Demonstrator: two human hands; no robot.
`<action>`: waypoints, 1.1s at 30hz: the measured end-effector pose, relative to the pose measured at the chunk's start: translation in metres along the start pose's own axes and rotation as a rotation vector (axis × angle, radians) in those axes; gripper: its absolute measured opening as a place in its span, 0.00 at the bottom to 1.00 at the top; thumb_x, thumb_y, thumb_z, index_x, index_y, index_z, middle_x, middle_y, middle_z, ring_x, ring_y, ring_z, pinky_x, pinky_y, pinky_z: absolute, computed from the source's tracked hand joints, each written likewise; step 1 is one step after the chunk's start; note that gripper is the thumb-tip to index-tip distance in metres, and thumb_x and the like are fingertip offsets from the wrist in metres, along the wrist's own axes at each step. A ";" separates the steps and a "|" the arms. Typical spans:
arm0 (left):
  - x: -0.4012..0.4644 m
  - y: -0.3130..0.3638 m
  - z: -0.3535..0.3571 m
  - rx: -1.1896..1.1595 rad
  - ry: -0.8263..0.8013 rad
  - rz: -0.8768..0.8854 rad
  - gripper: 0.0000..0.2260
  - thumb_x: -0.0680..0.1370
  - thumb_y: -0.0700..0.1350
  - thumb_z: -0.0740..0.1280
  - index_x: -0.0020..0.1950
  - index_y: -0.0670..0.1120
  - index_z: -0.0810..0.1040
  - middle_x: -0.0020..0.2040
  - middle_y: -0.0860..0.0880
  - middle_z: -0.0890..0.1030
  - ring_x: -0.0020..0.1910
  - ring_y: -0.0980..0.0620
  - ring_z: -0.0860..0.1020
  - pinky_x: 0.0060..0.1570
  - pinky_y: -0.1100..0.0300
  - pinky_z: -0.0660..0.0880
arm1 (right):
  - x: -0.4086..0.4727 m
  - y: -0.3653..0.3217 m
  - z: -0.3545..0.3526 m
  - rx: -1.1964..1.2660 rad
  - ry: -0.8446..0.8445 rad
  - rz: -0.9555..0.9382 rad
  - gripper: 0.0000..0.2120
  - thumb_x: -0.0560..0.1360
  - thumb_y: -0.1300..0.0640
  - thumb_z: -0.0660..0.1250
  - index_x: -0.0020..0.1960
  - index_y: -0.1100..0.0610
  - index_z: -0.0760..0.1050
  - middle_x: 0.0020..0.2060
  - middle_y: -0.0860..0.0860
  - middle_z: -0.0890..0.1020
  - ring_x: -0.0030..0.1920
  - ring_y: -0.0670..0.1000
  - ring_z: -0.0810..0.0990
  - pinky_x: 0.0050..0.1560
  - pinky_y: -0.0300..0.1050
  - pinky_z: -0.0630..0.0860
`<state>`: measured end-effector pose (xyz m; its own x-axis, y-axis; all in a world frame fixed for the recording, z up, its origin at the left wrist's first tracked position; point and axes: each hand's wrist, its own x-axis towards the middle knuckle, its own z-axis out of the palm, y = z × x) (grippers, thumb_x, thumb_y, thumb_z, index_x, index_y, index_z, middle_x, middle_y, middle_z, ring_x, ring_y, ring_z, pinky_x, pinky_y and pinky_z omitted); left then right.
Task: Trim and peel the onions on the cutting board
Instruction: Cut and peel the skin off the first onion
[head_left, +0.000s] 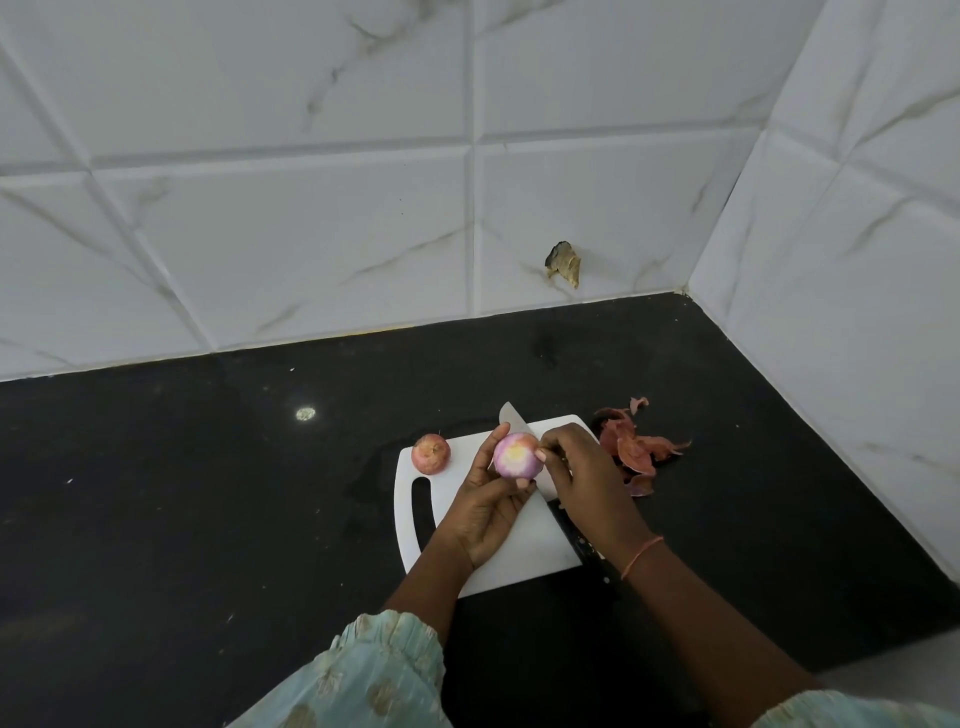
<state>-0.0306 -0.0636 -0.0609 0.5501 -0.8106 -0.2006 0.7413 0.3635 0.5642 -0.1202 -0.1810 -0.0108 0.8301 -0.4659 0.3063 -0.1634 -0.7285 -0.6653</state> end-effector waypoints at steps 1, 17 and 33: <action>0.000 0.000 0.000 0.003 -0.002 -0.001 0.31 0.72 0.23 0.65 0.68 0.51 0.77 0.71 0.41 0.72 0.66 0.41 0.76 0.64 0.51 0.75 | 0.000 0.001 0.000 -0.006 -0.008 0.001 0.02 0.79 0.61 0.65 0.47 0.57 0.74 0.43 0.46 0.75 0.43 0.45 0.75 0.43 0.37 0.72; -0.002 0.001 0.002 -0.002 0.006 -0.023 0.32 0.68 0.28 0.68 0.68 0.52 0.78 0.69 0.40 0.74 0.60 0.41 0.79 0.56 0.53 0.79 | 0.009 0.016 -0.007 -0.079 -0.010 0.089 0.07 0.76 0.61 0.66 0.41 0.57 0.69 0.39 0.49 0.72 0.39 0.48 0.72 0.39 0.46 0.72; 0.002 0.004 -0.001 -0.047 -0.035 -0.101 0.27 0.76 0.42 0.65 0.75 0.49 0.69 0.66 0.41 0.76 0.40 0.51 0.78 0.40 0.60 0.78 | 0.010 0.002 -0.015 0.113 -0.014 0.122 0.09 0.79 0.55 0.65 0.57 0.54 0.78 0.49 0.45 0.81 0.50 0.42 0.79 0.50 0.37 0.76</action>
<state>-0.0267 -0.0632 -0.0599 0.4587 -0.8594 -0.2259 0.8100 0.2999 0.5039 -0.1206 -0.1950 0.0011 0.8150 -0.5401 0.2097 -0.2034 -0.6057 -0.7693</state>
